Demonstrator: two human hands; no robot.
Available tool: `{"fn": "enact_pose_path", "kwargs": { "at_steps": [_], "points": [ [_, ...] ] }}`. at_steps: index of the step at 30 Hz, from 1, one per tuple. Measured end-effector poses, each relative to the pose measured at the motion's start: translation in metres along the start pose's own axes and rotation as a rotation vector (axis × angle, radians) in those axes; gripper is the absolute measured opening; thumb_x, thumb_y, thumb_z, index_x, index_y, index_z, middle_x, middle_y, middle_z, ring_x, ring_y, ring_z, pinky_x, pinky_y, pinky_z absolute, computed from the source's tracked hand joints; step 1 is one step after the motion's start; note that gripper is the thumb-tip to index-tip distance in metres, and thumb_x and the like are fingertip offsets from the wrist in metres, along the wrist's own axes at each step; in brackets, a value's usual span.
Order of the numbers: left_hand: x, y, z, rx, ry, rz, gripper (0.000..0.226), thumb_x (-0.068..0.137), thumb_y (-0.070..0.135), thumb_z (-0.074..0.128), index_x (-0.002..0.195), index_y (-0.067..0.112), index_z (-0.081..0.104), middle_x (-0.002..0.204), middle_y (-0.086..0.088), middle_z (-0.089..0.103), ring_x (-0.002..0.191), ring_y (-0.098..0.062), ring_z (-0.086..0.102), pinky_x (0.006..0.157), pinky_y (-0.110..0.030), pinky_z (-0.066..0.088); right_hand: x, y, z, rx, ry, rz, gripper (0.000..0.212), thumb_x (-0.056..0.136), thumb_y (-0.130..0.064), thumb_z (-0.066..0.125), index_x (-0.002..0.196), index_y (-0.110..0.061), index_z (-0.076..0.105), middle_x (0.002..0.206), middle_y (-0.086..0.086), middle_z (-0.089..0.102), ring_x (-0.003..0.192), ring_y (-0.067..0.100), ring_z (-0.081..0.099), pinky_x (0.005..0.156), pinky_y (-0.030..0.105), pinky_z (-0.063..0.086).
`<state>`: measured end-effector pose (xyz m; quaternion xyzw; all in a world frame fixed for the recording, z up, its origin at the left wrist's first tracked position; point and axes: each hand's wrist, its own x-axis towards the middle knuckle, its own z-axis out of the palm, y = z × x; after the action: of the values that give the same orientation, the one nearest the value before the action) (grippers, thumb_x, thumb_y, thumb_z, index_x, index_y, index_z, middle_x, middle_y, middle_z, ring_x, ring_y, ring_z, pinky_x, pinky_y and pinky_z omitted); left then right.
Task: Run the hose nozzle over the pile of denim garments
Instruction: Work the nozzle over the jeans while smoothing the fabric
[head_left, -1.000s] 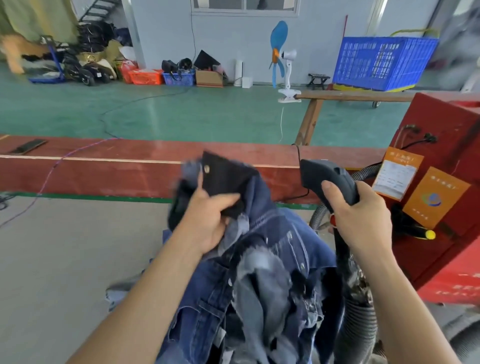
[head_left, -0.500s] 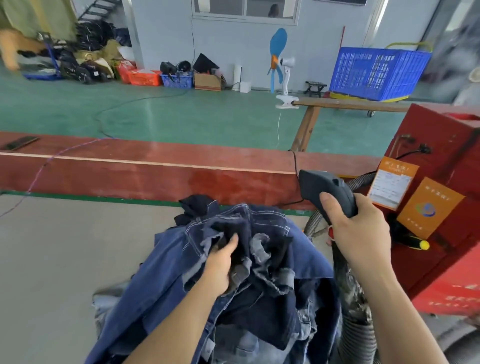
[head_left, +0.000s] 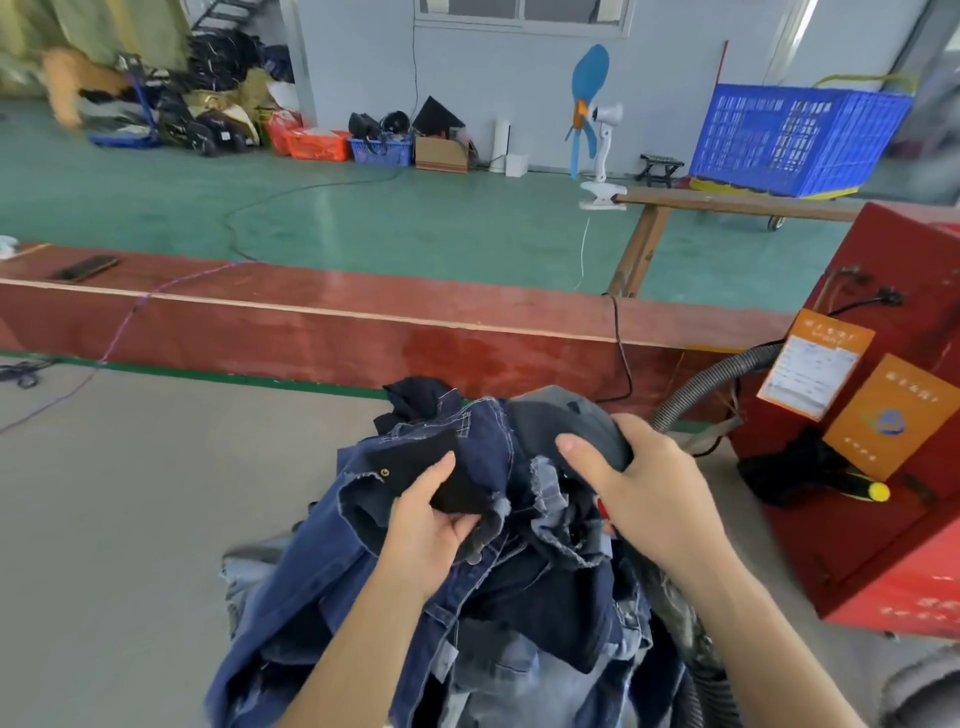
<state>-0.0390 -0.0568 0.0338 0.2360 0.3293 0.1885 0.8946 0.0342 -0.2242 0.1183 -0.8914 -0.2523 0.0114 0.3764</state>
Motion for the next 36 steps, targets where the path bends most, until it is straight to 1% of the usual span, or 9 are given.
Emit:
{"fn": "enact_pose_path", "kwargs": {
  "at_steps": [6, 8, 11, 14, 18, 23, 27, 32, 36],
  "points": [
    [-0.021, 0.014, 0.012, 0.006, 0.291, 0.038, 0.033, 0.090, 0.004, 0.062, 0.122, 0.001, 0.053, 0.114, -0.021, 0.062, 0.090, -0.032, 0.060, 0.062, -0.037, 0.050, -0.019, -0.007, 0.007, -0.119, -0.095, 0.039, 0.038, 0.087, -0.061, 0.053, 0.078, -0.025, 0.047, 0.054, -0.003, 0.058, 0.050, 0.010, 0.058, 0.050, 0.028, 0.045],
    [-0.025, 0.017, 0.021, 0.054, 0.472, 0.183, 0.041, 0.089, 0.001, 0.064, 0.127, 0.000, 0.048, 0.122, -0.023, 0.058, 0.094, -0.035, 0.057, 0.070, -0.042, 0.052, -0.018, -0.014, 0.008, -0.142, -0.097, 0.030, 0.036, 0.088, -0.060, 0.052, 0.079, -0.026, 0.046, 0.053, -0.005, 0.056, 0.050, 0.008, 0.057, 0.046, 0.025, 0.038],
    [-0.034, 0.019, 0.027, 0.460, 0.651, 0.560, 0.060, 0.088, 0.011, 0.069, 0.139, 0.012, 0.037, 0.128, -0.020, 0.056, 0.105, -0.037, 0.058, 0.081, -0.038, 0.045, -0.016, -0.025, 0.010, -0.137, -0.081, 0.021, 0.036, 0.088, -0.060, 0.051, 0.082, -0.025, 0.046, 0.058, -0.006, 0.058, 0.052, 0.009, 0.056, 0.045, 0.025, 0.034],
    [-0.038, 0.013, 0.017, 0.617, 0.582, 0.790, 0.047, 0.092, 0.023, 0.064, 0.137, 0.019, 0.048, 0.117, -0.002, 0.062, 0.103, -0.020, 0.059, 0.082, -0.025, 0.041, -0.015, -0.029, 0.011, -0.140, -0.026, 0.019, 0.034, 0.089, -0.060, 0.051, 0.087, -0.027, 0.046, 0.061, -0.010, 0.056, 0.051, 0.002, 0.050, 0.042, 0.022, 0.029],
    [-0.037, -0.002, -0.002, 0.382, 0.213, 0.494, 0.017, 0.097, 0.020, 0.056, 0.098, 0.018, 0.074, 0.101, 0.006, 0.072, 0.103, -0.017, 0.065, 0.089, -0.036, 0.053, -0.014, -0.026, 0.005, -0.093, -0.051, 0.013, 0.032, 0.088, -0.061, 0.052, 0.086, -0.029, 0.048, 0.058, -0.007, 0.059, 0.050, 0.007, 0.056, 0.044, 0.024, 0.034],
    [-0.024, 0.000, -0.009, 0.220, -0.115, 0.322, 0.026, 0.093, 0.009, 0.058, 0.112, 0.025, 0.065, 0.112, -0.005, 0.070, 0.100, -0.025, 0.065, 0.087, -0.040, 0.053, -0.012, -0.015, -0.003, -0.046, -0.104, 0.003, 0.039, 0.086, -0.060, 0.054, 0.085, -0.021, 0.055, 0.062, -0.002, 0.062, 0.057, 0.016, 0.060, 0.055, 0.029, 0.043],
    [-0.013, -0.003, -0.008, 0.242, -0.101, 0.356, 0.041, 0.090, -0.008, 0.058, 0.113, 0.027, 0.063, 0.111, 0.000, 0.068, 0.100, -0.017, 0.067, 0.079, -0.030, 0.057, -0.013, -0.008, -0.009, 0.045, -0.182, 0.002, 0.041, 0.085, -0.057, 0.057, 0.081, -0.017, 0.055, 0.048, -0.004, 0.054, 0.039, 0.009, 0.052, 0.048, 0.023, 0.039],
    [-0.007, -0.009, -0.008, 0.250, -0.013, 0.349, 0.048, 0.086, -0.015, 0.057, 0.116, 0.022, 0.065, 0.094, 0.003, 0.073, 0.085, -0.014, 0.069, 0.071, -0.025, 0.055, -0.015, -0.007, -0.005, 0.039, -0.193, 0.013, 0.041, 0.083, -0.058, 0.058, 0.086, -0.017, 0.058, 0.049, -0.001, 0.056, 0.039, 0.009, 0.053, 0.052, 0.029, 0.041],
    [-0.009, -0.010, -0.006, 0.081, -0.051, 0.286, 0.041, 0.090, -0.013, 0.052, 0.122, 0.012, 0.061, 0.107, -0.007, 0.070, 0.091, -0.017, 0.069, 0.071, -0.023, 0.058, -0.017, -0.009, -0.002, 0.025, -0.226, 0.006, 0.036, 0.084, -0.056, 0.059, 0.086, -0.020, 0.058, 0.057, -0.001, 0.063, 0.047, 0.014, 0.061, 0.054, 0.029, 0.048]
  ]
}}
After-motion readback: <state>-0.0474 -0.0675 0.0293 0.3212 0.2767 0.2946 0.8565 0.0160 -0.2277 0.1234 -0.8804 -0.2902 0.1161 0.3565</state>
